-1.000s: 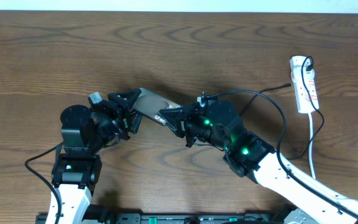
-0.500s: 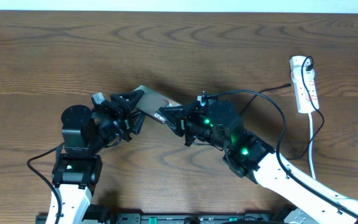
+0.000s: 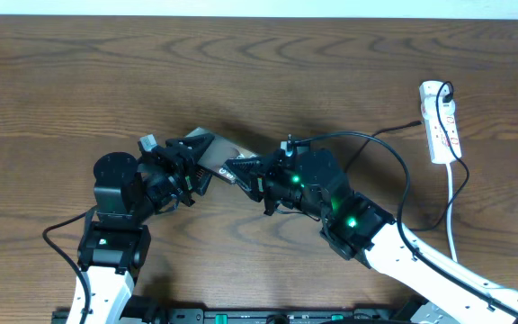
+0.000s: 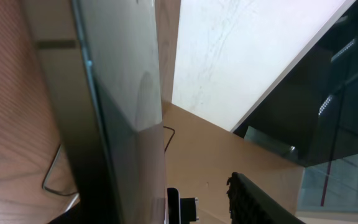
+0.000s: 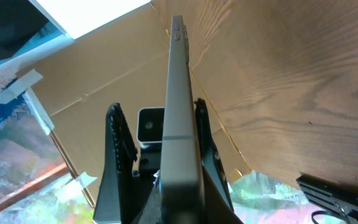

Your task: Plug charger to phone and switch on socket

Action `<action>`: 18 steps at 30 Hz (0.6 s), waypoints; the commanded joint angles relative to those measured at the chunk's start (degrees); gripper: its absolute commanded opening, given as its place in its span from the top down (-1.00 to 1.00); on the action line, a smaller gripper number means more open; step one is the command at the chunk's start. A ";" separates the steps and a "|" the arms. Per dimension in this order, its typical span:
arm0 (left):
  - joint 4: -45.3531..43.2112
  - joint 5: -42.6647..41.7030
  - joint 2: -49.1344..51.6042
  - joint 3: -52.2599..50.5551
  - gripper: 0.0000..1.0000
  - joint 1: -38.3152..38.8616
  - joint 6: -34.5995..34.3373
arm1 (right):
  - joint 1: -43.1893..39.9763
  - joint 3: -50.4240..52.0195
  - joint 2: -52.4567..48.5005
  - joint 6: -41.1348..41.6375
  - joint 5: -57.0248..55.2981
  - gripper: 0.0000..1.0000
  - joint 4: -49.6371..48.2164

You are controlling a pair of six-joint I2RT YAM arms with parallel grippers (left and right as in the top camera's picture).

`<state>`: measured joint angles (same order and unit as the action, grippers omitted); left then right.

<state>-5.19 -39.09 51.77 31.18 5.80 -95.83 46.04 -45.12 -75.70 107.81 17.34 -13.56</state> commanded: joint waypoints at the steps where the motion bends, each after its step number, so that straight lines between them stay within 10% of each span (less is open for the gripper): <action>1: -0.31 -0.04 0.11 0.17 0.00 0.17 -0.33 | 1.14 -0.83 0.68 0.15 -0.31 0.98 -1.03; 18: -0.31 -0.46 2.45 0.17 0.60 0.17 -0.50 | 2.38 -0.83 0.68 0.13 -0.09 0.98 -0.98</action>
<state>-4.99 -39.09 54.17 31.18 5.80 -96.20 47.70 -45.12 -75.70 107.83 16.67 -13.96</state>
